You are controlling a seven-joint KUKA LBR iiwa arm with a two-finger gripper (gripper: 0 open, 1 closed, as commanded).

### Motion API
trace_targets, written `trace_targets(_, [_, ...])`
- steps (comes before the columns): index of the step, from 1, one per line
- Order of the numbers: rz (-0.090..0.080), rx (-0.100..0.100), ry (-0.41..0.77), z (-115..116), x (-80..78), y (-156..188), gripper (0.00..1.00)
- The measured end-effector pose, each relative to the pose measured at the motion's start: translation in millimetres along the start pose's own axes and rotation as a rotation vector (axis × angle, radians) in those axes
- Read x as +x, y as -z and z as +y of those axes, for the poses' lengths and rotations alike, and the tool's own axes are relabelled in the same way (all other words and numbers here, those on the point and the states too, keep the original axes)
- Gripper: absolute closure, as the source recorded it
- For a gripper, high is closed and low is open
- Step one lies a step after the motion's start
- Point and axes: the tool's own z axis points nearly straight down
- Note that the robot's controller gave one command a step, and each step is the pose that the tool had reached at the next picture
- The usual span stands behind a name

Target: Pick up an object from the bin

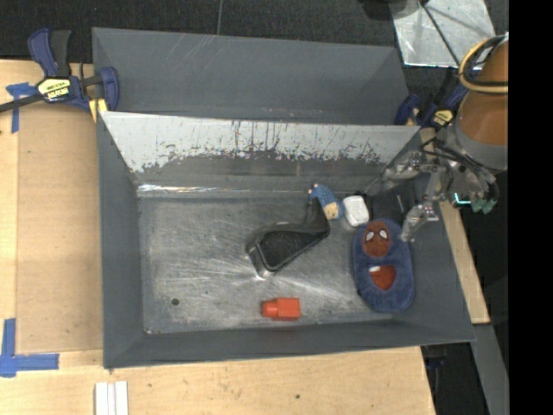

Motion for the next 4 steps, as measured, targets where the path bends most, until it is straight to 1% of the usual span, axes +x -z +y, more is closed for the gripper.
trace_targets(1, [-0.023,0.002,0.104,12,0.7,-98,0.00])
trace_targets(2, [-0.015,0.000,0.108,13,1.8,-100,1.00])
trace_targets(3, [-0.016,0.004,0.107,17,5.2,-24,1.00])
trace_targets(4, [-0.011,0.004,0.350,30,-2.8,-92,1.00])
